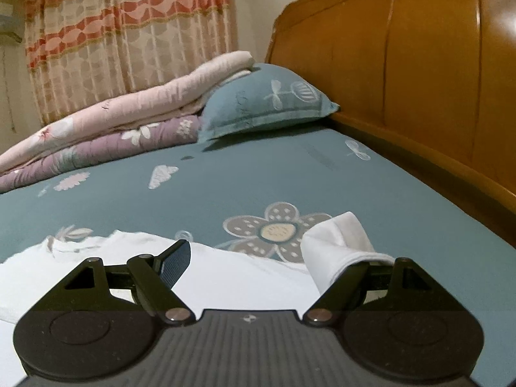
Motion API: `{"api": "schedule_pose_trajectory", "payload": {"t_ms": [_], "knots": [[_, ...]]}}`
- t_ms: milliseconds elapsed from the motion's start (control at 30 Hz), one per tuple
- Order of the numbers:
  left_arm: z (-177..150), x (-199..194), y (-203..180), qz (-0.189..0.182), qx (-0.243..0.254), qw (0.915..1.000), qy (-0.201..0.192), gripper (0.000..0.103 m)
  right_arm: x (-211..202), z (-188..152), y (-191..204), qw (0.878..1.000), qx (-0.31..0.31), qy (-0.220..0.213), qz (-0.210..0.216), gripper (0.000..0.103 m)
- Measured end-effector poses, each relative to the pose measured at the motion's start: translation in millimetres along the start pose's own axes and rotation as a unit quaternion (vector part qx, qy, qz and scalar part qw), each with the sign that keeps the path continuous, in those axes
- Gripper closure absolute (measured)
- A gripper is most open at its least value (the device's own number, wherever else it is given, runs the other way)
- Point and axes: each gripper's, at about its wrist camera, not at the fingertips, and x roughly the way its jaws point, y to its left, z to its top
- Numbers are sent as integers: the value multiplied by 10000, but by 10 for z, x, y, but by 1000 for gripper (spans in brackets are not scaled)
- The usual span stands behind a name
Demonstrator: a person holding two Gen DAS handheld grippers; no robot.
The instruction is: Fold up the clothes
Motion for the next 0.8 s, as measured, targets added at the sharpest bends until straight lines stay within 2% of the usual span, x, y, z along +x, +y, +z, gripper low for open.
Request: {"api": "schedule_pose_trajectory", "payload": {"t_ms": [400, 800], "knots": [[48, -135, 9, -264, -104, 9994, -207, 1, 102, 124, 440, 9995, -215, 59, 216, 20], [33, -246, 21, -299, -80, 9986, -420, 1, 369, 140, 912, 9972, -454, 270, 524, 20]]}}
